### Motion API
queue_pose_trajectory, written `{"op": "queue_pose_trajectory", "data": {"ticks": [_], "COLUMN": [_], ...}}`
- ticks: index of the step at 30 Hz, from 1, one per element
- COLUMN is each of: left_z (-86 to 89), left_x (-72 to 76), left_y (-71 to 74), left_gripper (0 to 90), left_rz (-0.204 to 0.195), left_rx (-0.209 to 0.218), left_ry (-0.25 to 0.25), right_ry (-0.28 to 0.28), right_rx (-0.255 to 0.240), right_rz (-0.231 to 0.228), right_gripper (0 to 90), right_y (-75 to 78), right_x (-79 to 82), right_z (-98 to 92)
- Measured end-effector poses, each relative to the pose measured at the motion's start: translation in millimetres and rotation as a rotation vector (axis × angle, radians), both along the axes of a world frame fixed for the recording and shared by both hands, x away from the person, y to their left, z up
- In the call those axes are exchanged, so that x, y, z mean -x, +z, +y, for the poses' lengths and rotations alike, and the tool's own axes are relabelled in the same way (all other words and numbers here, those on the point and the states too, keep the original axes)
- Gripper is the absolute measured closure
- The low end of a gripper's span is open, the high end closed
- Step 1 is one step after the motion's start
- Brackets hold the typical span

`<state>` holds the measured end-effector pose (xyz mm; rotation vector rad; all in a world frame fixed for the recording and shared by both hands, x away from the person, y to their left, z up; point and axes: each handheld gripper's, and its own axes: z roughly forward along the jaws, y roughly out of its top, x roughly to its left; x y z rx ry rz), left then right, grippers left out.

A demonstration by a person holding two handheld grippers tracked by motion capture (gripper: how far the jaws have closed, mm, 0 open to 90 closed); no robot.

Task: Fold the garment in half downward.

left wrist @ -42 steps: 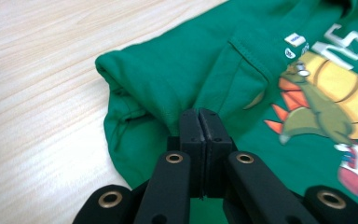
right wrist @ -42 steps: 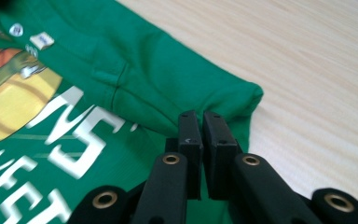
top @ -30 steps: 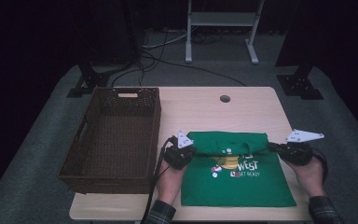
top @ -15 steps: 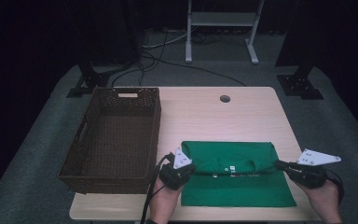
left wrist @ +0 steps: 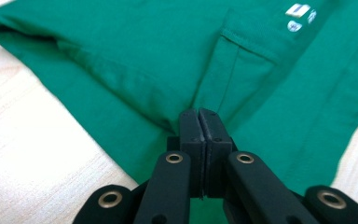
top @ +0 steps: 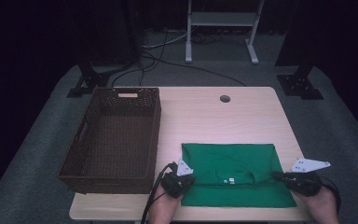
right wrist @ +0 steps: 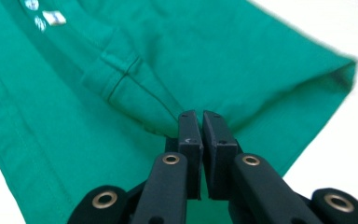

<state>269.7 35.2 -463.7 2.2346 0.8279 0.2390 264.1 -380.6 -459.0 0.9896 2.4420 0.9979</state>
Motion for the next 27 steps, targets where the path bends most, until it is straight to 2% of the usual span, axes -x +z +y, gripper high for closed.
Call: {"op": "queue_pose_trajectory", "data": {"ticks": [5, 7, 8, 12, 13, 15, 16, 17, 18, 19, 20, 22, 24, 27], "left_z": [-1.2, -0.5, -0.1, 0.1, -0.7, -2.4, -2.4, -5.0, -5.0, -7.7, -7.7, -9.6, -10.4, -15.3], "left_x": [-0.5, -0.3, -0.5, -3.6, -4.8, -7.0, -7.0, -9.5, -9.5, -12.5, -12.5, -19.5, -22.4, -32.4], "left_y": [0.3, 2.4, 3.8, 9.0, 9.8, 11.9, 11.9, 14.0, 14.0, 16.0, 16.0, 19.0, 19.8, 21.6], "left_gripper": [88.8, 83.7, 80.8, 65.2, 57.9, 50.4, 45.1, 39.6, 36.1, 31.5, 26.2, 15.0, 3.6, 0.0], "left_rz": [-0.011, -0.017, -0.024, -0.043, -0.048, -0.059, -0.059, -0.07, -0.07, -0.091, -0.091, -0.101, -0.098, -0.122], "left_rx": [-0.011, -0.003, 0.002, 0.022, 0.023, 0.031, 0.031, 0.039, 0.039, 0.043, 0.043, 0.088, 0.101, 0.108], "left_ry": [-0.003, 0.002, 0.008, 0.024, 0.027, 0.021, 0.021, 0.013, 0.013, 0.011, 0.011, 0.015, 0.011, -0.006], "right_ry": [0.003, 0.007, 0.003, -0.019, -0.019, -0.007, -0.007, -0.003, -0.009, -0.014, -0.01, 0.003, 0.016, 0.033], "right_rx": [0.002, -0.004, -0.008, -0.075, -0.093, -0.122, -0.122, -0.155, -0.166, -0.164, -0.162, -0.17, -0.186, -0.209], "right_rz": [0.032, 0.023, 0.014, -0.001, 0.0, -0.006, -0.006, 0.008, -0.002, -0.005, -0.011, -0.025, -0.036, -0.041], "right_gripper": [87.7, 85.1, 80.4, 47.3, 41.1, 28.6, 28.6, 17.2, 16.9, 13.2, 8.3, 5.4, 1.7, 1.6], "right_y": [-5.6, -4.2, -3.3, 0.6, 0.8, 1.4, 1.4, 1.8, 1.9, 2.2, 2.6, 4.0, 4.9, 5.2], "right_x": [-1.9, -1.4, -1.2, -4.1, -5.6, -8.2, -8.2, -12.5, -14.0, -15.6, -17.1, -19.4, -21.8, -26.6], "right_z": [0.1, -0.6, -1.0, -4.2, -4.3, -3.9, -3.9, -2.3, -1.1, 0.2, 1.8, 4.7, 7.3, 10.5]}}
